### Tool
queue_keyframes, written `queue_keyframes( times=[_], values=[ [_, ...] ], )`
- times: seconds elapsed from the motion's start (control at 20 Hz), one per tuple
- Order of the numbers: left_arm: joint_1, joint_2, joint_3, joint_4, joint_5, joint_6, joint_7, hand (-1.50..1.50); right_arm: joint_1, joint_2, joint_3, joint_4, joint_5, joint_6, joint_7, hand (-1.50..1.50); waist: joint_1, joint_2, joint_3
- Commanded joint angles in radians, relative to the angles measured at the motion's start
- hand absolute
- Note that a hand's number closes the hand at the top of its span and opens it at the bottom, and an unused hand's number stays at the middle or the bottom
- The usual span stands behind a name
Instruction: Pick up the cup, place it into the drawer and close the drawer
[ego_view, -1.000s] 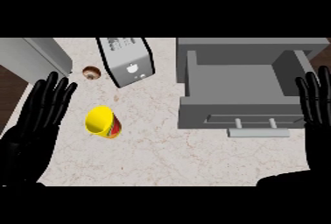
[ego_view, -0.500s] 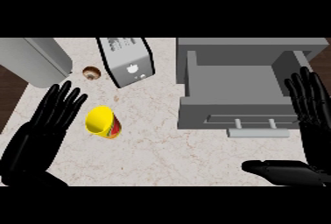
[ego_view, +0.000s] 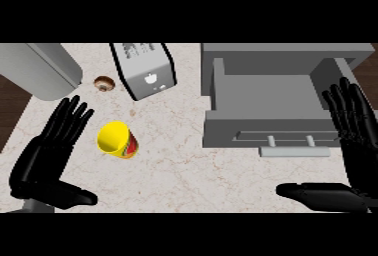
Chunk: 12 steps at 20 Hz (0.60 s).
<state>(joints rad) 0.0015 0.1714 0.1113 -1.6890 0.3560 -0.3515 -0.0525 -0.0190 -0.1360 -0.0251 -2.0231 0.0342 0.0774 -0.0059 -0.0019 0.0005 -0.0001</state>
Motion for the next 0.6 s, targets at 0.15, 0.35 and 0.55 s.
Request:
queue_keyframes(
  times=[0.15,0.35,0.55],
  values=[
    [-0.064,0.032,0.065,0.297,-0.116,-0.027,-0.175,-1.5,-0.041,-0.043,-0.082,0.064,-0.064,0.055,-0.015,-1.5,-0.002,0.001,0.0],
    [-0.052,-0.011,0.035,0.389,-0.239,0.04,-0.29,-1.5,0.047,0.007,-0.029,-0.019,-0.033,0.037,-0.026,-1.5,-0.005,0.0,0.0],
    [-0.15,0.029,0.071,0.599,-0.246,0.019,-0.328,-1.5,0.017,0.007,-0.038,-0.014,-0.026,0.033,-0.007,-1.5,-0.006,0.0,0.0]
  ],
)
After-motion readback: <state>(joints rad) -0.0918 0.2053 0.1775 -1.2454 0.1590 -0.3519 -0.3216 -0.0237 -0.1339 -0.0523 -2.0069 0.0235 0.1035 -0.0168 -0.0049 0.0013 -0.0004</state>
